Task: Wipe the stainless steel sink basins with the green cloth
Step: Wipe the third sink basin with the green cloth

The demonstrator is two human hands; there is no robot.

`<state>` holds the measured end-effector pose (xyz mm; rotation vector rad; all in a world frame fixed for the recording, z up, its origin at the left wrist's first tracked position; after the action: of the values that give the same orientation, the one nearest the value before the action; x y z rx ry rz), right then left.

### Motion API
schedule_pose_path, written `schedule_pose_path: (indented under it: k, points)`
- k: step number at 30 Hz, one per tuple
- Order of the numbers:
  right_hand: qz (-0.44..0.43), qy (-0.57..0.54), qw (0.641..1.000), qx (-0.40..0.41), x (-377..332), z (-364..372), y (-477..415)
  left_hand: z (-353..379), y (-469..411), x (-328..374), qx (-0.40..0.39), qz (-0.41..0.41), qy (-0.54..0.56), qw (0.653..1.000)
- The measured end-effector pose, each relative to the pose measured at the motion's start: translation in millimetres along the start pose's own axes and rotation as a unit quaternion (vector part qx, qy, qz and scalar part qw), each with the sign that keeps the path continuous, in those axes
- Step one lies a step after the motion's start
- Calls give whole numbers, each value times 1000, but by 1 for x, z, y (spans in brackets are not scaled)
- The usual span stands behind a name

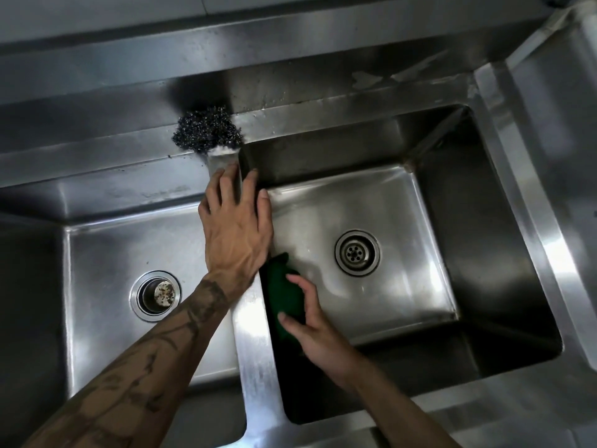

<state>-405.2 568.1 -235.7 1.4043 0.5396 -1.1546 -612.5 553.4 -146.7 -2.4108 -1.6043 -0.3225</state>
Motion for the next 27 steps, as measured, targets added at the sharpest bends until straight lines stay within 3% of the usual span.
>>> schedule_pose_path:
  k: [4, 11, 20, 27]
  points:
    - [-31, 18, 999, 36, -4, 0, -13, -3, 1, 1, 1, -3, 31, 1000]
    - [-95, -21, 990, 100, -56, -7, -135, -2, -1, 1, 9, 3, 36, 999]
    - [-104, -68, 988, 95, -45, -3, -129, -1, -1, 1, -5, -9, 33, 999]
    - [-136, -135, 963, 192, -71, -12, -185, 0, -2, 0, -5, -12, 31, 999]
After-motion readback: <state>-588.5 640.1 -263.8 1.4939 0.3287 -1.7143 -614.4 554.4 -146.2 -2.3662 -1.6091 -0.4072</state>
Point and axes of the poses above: each hand's wrist, its own y-axis away from the middle knuckle, its own z-axis out of the palm, x = y × z, the point moved 10 cm from there along -y, towards the middle knuckle, and after that the axes turned 7 degrees about -z, right-handed, at the moved point
